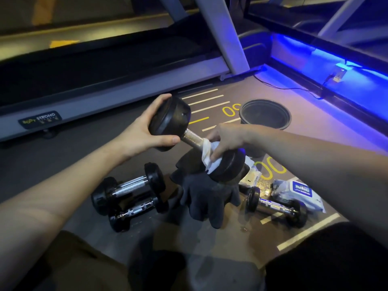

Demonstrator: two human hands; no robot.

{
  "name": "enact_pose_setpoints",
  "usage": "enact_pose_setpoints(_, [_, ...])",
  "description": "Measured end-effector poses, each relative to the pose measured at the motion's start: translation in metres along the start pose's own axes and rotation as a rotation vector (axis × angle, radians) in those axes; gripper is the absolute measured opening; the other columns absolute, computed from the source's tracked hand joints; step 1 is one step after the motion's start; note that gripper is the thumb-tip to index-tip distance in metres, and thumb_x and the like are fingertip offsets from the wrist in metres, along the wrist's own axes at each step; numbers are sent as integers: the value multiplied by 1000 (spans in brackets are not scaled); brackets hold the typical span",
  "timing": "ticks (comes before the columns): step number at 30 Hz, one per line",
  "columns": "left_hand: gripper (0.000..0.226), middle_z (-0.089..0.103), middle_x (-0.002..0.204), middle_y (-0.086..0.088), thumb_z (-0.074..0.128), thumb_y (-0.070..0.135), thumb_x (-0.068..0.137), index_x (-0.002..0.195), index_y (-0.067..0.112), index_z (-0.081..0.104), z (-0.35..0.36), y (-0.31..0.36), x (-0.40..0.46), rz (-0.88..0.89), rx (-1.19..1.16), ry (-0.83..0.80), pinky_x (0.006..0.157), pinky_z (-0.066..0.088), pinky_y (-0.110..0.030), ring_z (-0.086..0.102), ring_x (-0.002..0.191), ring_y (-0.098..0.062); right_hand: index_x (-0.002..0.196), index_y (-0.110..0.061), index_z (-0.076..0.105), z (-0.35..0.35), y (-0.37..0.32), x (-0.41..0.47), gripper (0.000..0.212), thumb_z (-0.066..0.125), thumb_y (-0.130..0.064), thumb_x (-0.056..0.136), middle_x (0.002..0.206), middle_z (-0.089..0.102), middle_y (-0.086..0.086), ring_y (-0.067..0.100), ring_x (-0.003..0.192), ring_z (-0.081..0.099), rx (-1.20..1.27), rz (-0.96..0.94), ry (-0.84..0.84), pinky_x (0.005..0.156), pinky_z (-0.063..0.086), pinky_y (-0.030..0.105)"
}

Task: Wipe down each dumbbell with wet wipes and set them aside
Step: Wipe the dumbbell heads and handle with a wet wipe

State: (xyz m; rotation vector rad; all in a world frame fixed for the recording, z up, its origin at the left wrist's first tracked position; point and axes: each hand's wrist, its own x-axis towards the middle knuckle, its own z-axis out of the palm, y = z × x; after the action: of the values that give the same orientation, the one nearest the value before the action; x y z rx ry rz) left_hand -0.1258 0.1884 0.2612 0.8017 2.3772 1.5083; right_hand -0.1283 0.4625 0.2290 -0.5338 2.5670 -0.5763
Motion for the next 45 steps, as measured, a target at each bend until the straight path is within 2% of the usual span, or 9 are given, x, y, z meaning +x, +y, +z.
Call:
enact_pose_setpoints(5, [103, 52, 145, 15, 86, 45, 58, 149, 47, 37, 2, 0, 2, -13, 2, 33, 117, 38, -35, 56, 128, -2, 77, -41, 60, 32, -11, -21, 21, 78, -49, 72, 70, 59, -6, 21, 77, 56, -116, 55, 405, 65, 38, 35])
enact_pose_setpoints(11, [103, 55, 143, 13, 85, 48, 56, 148, 45, 39, 7, 6, 6, -24, 4, 56, 112, 41, -25, 57, 125, 1, 92, -27, 52, 78, -21, -23, 19, 64, -21, 78, 72, 64, -5, 23, 80, 64, -269, 96, 774, 88, 32, 31])
enact_pose_setpoints(14, [103, 54, 145, 12, 85, 49, 56, 148, 46, 39, 7, 8, 7, -23, 13, 60, 114, 40, -27, 56, 128, -1, 83, -32, 56, 66, -21, -27, 16, 68, -23, 78, 63, 53, -12, 13, 74, 58, -71, 94, 681, 69, 32, 21])
enact_pose_setpoints(16, [104, 53, 147, 11, 85, 49, 56, 149, 46, 38, 7, 7, 8, -35, 6, 75, 117, 38, -31, 55, 130, -2, 82, -28, 62, 46, -16, -24, 14, 74, -31, 77, 65, 55, -8, 18, 74, 57, -15, 106, 530, 58, 34, 29])
enact_pose_setpoints(23, [103, 41, 156, 6, 86, 53, 59, 147, 58, 33, 4, 5, 12, -63, 53, 38, 121, 33, -43, 47, 139, -10, 97, -23, 73, 2, 2, -3, 30, 87, -34, 73, 91, 71, 5, 20, 81, 60, 19, 10, 85, 79, 50, 36])
enact_pose_setpoints(30, [97, 49, 150, 13, 84, 57, 60, 144, 55, 38, 9, 5, 15, -62, 63, 98, 117, 39, -41, 51, 134, -6, 95, -23, 63, 31, -4, -11, 40, 81, -50, 71, 88, 67, 1, 25, 84, 58, -200, 85, 390, 66, 43, 34])
enact_pose_setpoints(34, [95, 54, 144, 15, 84, 59, 59, 143, 55, 40, 10, 3, 15, -89, 29, 139, 112, 45, -40, 56, 127, -4, 93, -22, 48, 61, -13, -11, 22, 67, -28, 82, 91, 73, 3, 29, 84, 62, -403, 77, 677, 81, 33, 32])
enact_pose_setpoints(36, [95, 54, 144, 15, 84, 58, 59, 143, 54, 40, 10, 4, 14, -84, 27, 137, 111, 45, -37, 56, 127, -3, 90, -22, 45, 66, -12, -11, 23, 66, -20, 81, 89, 72, 3, 31, 84, 60, -378, 96, 710, 74, 29, 32])
enact_pose_setpoints(45, [97, 49, 150, 10, 86, 55, 62, 146, 54, 37, 5, 1, 12, -61, 46, 69, 120, 36, -45, 50, 136, -10, 75, -25, 58, 4, -8, 1, 32, 88, -34, 68, 71, 57, -9, 17, 69, 53, -106, 57, 128, 60, 41, 29])
